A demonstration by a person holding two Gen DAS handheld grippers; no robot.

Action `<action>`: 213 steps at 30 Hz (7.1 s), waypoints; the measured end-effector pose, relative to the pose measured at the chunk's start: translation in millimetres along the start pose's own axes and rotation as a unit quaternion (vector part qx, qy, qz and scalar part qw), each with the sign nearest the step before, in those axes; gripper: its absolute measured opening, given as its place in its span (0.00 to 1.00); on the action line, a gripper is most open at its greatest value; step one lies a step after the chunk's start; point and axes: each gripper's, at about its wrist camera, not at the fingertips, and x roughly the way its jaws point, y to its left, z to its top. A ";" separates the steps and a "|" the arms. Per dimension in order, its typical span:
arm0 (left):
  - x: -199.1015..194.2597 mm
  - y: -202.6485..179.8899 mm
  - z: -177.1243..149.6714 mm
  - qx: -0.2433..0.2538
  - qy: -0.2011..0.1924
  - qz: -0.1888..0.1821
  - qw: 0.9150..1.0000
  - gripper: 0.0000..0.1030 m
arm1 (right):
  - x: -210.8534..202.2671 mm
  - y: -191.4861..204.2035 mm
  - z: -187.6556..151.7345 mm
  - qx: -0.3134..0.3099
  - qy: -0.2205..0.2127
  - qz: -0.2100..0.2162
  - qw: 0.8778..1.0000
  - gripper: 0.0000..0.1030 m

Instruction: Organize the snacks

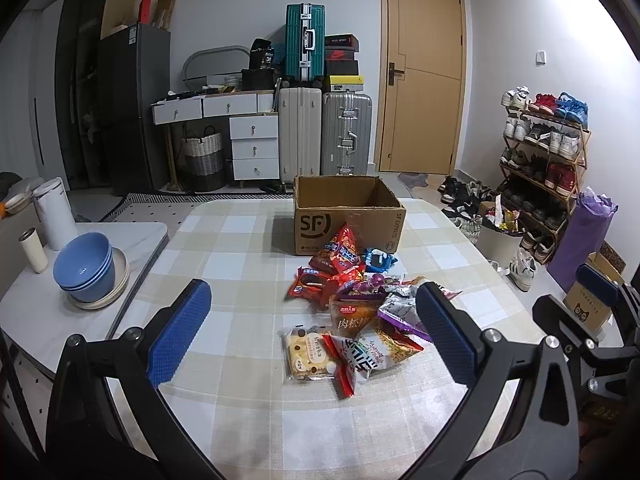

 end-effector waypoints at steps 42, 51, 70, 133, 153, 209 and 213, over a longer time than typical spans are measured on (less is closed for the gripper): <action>25.7 3.3 -23.1 -0.006 0.025 -0.001 1.000 0.99 | 8.1 -7.8 -9.6 0.015 0.031 0.004 0.999 1.00; 40.2 8.5 -28.6 -0.012 0.040 -0.001 0.999 0.99 | 17.6 -9.3 -16.8 0.019 0.043 0.006 0.999 1.00; 159.6 52.4 -82.6 -0.032 0.169 -0.035 0.984 0.99 | 120.1 -15.8 -55.5 0.093 0.158 0.107 0.977 1.00; 102.4 66.3 -80.5 -0.023 0.149 -0.224 0.963 0.32 | 206.8 0.7 -74.7 0.118 0.290 0.081 0.946 0.51; 74.6 60.6 -80.7 -0.032 0.145 -0.208 0.967 0.32 | 126.9 -11.0 -49.6 0.135 0.190 0.155 0.960 0.34; 343.0 22.4 238.2 -0.047 0.180 -0.170 0.968 0.32 | 356.6 -40.3 177.1 0.040 0.197 0.144 0.969 0.34; 393.5 9.3 236.2 -0.043 0.211 -0.159 0.963 0.32 | 390.6 -43.7 160.7 0.033 0.225 0.130 0.965 0.34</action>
